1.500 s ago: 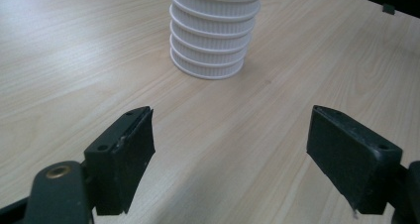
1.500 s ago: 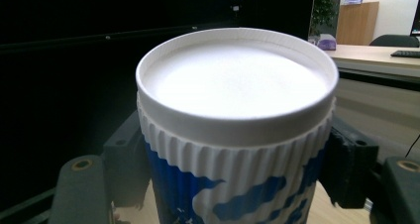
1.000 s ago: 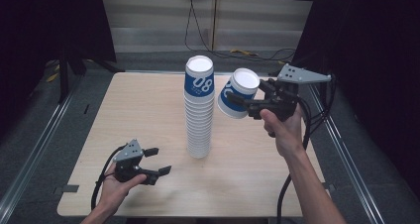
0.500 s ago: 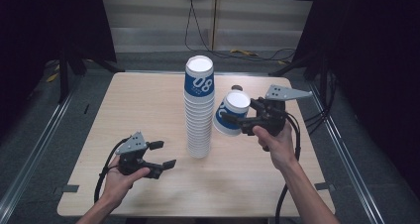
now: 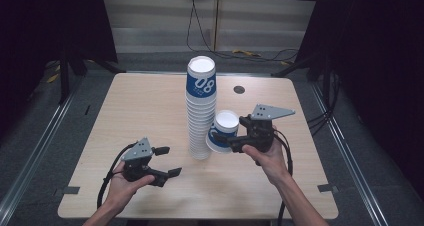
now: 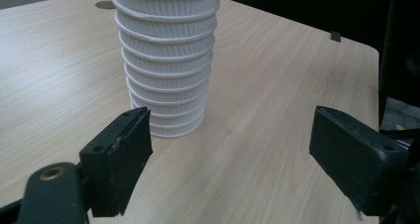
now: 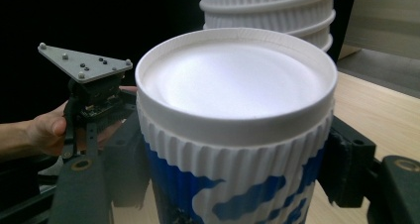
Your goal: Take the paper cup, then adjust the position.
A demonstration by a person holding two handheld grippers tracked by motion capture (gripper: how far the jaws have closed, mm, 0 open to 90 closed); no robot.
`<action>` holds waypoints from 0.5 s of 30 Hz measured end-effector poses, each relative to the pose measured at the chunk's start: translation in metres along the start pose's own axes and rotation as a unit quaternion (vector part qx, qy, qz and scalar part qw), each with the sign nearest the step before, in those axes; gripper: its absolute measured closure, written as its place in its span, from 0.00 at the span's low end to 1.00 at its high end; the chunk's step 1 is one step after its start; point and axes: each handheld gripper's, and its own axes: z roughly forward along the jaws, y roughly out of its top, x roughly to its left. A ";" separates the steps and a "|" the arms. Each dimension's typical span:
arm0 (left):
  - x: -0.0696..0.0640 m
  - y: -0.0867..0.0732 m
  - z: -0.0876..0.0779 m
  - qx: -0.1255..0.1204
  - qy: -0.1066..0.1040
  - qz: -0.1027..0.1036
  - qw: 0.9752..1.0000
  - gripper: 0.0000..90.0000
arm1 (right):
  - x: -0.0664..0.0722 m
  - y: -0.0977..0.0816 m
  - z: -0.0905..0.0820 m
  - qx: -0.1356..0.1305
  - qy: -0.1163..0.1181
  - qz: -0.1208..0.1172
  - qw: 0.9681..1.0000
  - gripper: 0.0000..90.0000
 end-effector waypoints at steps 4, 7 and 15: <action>-0.001 0.003 0.002 -0.008 -0.008 -0.003 1.000 0.18 | 0.004 -0.009 0.006 0.004 0.010 0.001 1.000 0.30; -0.002 0.006 0.004 -0.007 -0.006 0.005 1.000 0.18 | 0.004 -0.013 0.009 0.005 0.014 0.005 1.000 0.30; -0.008 0.018 0.011 -0.009 -0.021 0.015 1.000 0.18 | 0.008 -0.017 0.021 0.020 0.034 0.002 0.999 0.30</action>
